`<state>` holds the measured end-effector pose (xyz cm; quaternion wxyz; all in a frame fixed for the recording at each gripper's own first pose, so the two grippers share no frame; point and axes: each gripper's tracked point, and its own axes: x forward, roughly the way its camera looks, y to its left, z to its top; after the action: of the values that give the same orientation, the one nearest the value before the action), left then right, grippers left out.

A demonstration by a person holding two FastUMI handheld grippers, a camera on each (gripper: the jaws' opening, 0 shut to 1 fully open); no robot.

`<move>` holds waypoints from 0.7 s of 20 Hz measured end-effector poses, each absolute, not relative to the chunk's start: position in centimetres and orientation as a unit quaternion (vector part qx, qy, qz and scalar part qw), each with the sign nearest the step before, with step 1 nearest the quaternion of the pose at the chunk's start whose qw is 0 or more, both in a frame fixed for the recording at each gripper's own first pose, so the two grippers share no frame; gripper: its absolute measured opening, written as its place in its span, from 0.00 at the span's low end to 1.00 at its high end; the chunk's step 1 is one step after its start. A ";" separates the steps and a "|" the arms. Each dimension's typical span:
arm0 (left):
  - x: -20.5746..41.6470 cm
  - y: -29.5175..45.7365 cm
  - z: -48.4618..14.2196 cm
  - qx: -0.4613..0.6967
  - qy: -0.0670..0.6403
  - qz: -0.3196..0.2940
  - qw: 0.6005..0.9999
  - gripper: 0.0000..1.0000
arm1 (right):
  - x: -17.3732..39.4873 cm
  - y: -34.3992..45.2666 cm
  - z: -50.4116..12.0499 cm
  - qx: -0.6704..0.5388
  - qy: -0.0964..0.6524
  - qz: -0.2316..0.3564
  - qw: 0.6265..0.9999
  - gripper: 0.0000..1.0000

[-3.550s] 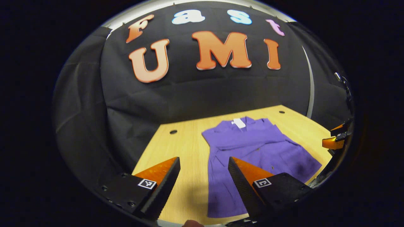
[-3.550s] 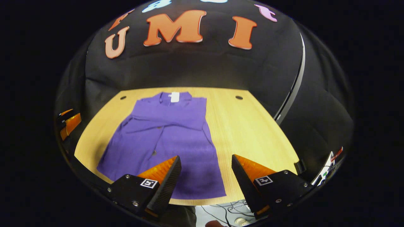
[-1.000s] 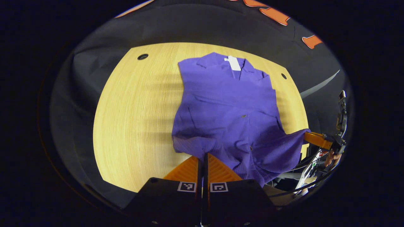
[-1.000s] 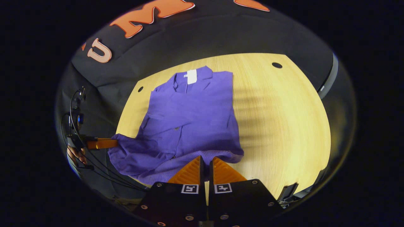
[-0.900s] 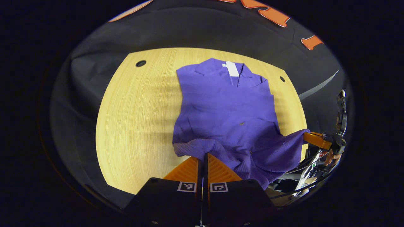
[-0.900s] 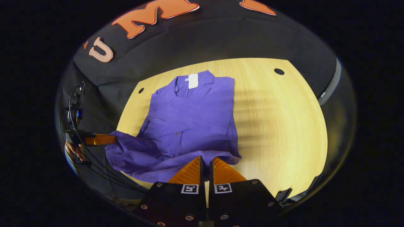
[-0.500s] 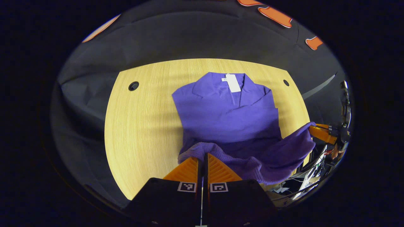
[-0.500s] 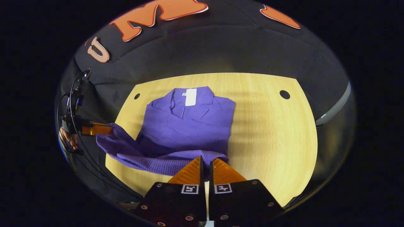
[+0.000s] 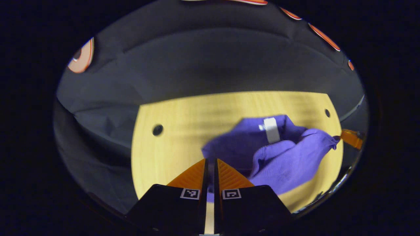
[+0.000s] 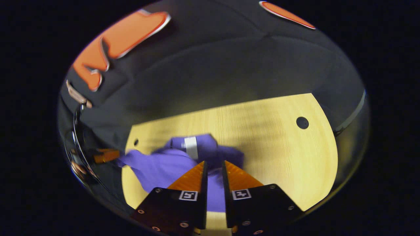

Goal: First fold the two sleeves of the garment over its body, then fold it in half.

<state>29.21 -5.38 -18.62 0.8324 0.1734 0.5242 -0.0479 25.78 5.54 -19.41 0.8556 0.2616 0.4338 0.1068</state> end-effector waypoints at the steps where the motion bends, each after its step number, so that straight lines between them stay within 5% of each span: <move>1: 29.9 -6.0 -17.9 0.170 0.498 -0.051 0.849 0.12 | 26.2 4.6 -18.7 0.274 0.418 0.099 0.861 0.20; 2: 30.1 -6.7 -17.6 0.161 0.478 -0.054 0.862 0.16 | 26.1 3.8 -18.4 0.275 0.405 0.091 0.867 0.42; 3: 30.4 -6.8 -17.4 0.152 0.463 -0.055 0.871 0.17 | 26.1 3.1 -18.0 0.267 0.395 0.083 0.875 0.36; 4: 30.3 -7.4 -16.9 0.142 0.451 -0.061 0.879 0.20 | 25.9 2.4 -17.7 0.256 0.386 0.076 0.883 0.52; 6: 29.8 -8.3 -15.1 0.124 0.425 -0.070 0.894 0.35 | 25.3 1.8 -16.5 0.244 0.367 0.076 0.895 0.58; 7: 29.5 -8.9 -14.0 0.120 0.411 -0.075 0.901 0.45 | 24.5 1.4 -15.8 0.239 0.357 0.079 0.900 0.52; 10: 27.9 -9.4 -10.5 0.112 0.378 -0.091 0.915 0.68 | 23.1 0.8 -13.5 0.217 0.325 0.076 0.917 0.82; 12: 26.8 -9.6 -8.4 0.106 0.359 -0.098 0.922 0.82 | 22.1 0.6 -11.8 0.208 0.306 0.073 0.926 0.90; 14: 25.5 -10.0 -6.2 0.094 0.338 -0.107 0.930 0.86 | 21.0 0.4 -9.9 0.205 0.283 0.068 0.935 0.94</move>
<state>25.48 -10.01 -6.20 0.9303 0.0943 0.3379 -0.1068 21.04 0.41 -9.91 0.9345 0.2047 0.2831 0.0682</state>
